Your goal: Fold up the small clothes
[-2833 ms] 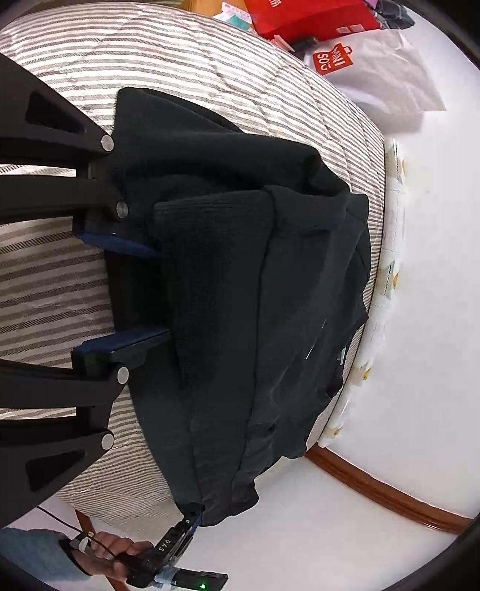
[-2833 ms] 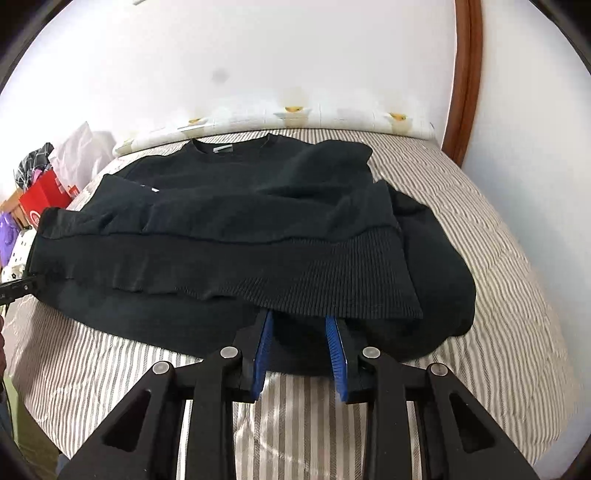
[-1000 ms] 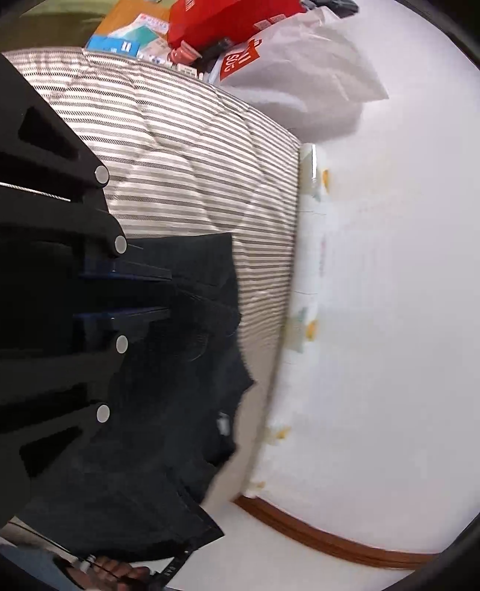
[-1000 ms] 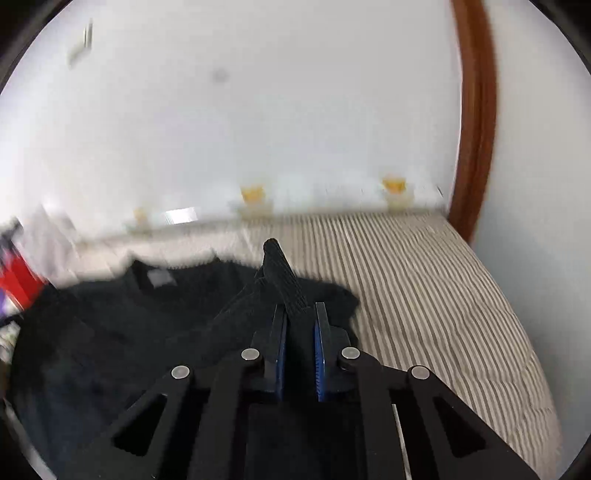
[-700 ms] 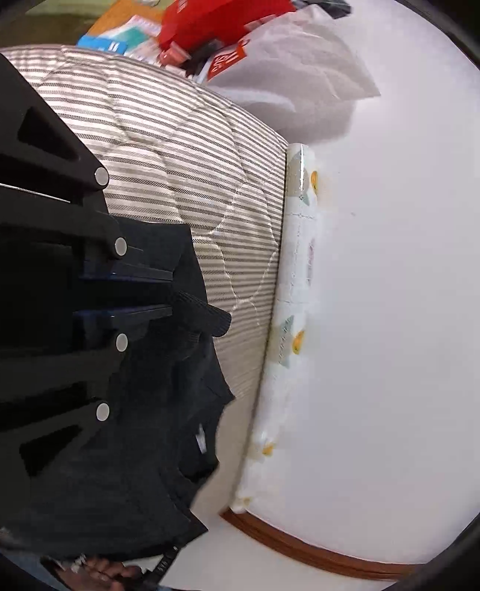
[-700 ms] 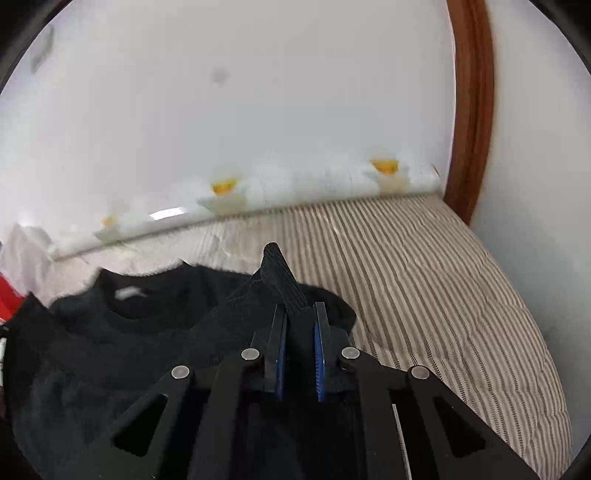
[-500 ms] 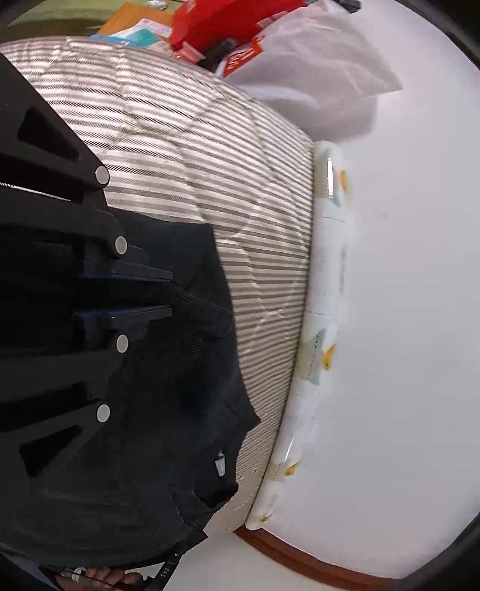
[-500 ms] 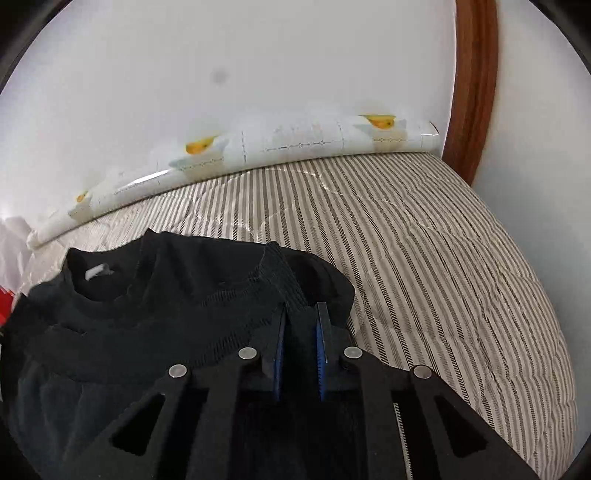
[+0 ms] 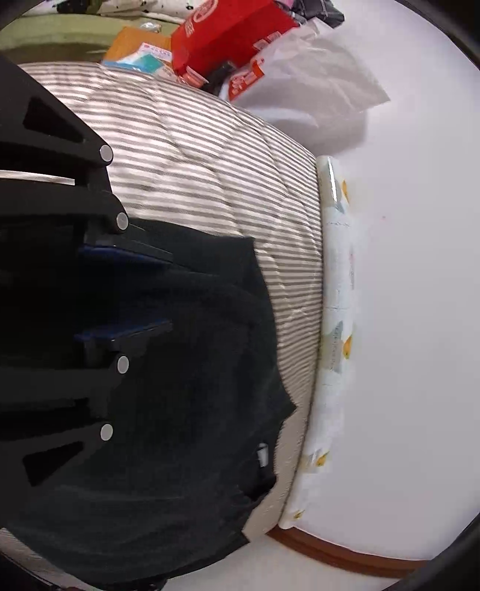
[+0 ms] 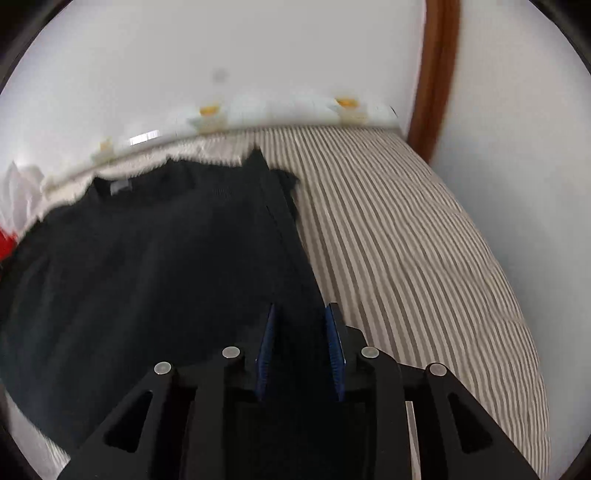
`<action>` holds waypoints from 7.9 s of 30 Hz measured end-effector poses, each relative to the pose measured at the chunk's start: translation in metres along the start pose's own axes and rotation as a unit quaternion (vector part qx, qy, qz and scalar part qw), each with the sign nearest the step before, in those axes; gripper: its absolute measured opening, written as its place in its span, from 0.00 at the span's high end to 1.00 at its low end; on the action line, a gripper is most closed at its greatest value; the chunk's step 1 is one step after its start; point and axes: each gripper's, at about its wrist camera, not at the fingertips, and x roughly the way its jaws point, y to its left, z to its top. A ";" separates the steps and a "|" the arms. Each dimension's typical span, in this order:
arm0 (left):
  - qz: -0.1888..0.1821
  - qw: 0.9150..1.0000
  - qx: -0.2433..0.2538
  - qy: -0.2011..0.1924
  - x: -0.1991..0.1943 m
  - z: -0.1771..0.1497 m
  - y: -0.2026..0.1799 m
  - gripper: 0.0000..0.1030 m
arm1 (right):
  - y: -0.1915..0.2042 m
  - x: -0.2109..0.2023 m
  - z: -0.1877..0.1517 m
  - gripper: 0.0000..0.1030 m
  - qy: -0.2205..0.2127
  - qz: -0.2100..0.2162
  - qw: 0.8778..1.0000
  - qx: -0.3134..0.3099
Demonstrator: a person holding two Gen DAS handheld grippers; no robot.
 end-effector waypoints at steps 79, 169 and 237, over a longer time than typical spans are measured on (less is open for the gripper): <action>-0.220 0.975 0.020 0.010 -0.121 -0.157 -0.086 0.32 | 0.023 -0.096 -0.094 0.49 -0.135 0.182 0.968 0.108; -0.119 0.992 0.010 -0.025 -0.090 -0.142 -0.056 0.73 | 0.105 -0.086 -0.076 0.86 -0.100 0.143 0.984 -0.028; -0.113 0.992 0.041 -0.038 -0.057 -0.062 -0.035 0.36 | 0.135 -0.031 0.015 0.97 -0.019 0.124 0.990 -0.059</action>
